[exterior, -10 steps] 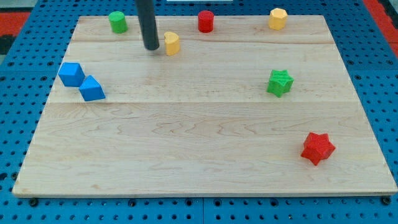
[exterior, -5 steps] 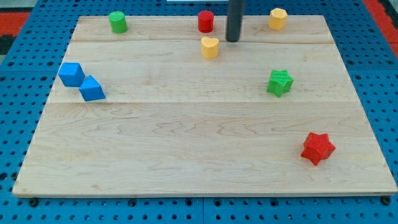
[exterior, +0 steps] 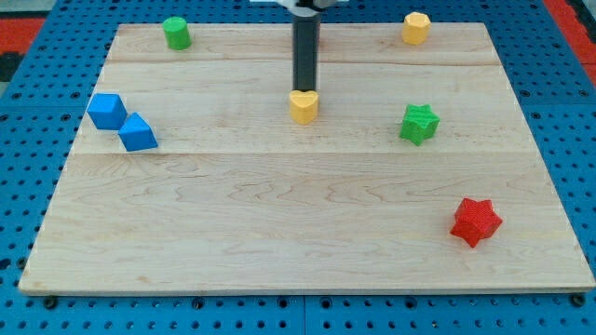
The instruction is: Move the yellow heart near the green star
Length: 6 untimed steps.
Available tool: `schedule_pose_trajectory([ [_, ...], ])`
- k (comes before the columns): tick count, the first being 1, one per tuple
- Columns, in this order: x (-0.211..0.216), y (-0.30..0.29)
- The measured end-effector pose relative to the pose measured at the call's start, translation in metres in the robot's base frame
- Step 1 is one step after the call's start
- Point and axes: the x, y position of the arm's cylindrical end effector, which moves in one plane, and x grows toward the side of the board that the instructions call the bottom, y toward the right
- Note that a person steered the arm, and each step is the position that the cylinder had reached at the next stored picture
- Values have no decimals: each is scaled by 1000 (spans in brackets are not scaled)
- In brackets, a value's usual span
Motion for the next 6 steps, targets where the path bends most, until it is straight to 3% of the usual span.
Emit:
schedule_pose_trajectory([
  [3, 45, -10],
  [5, 73, 55],
  [6, 86, -6],
])
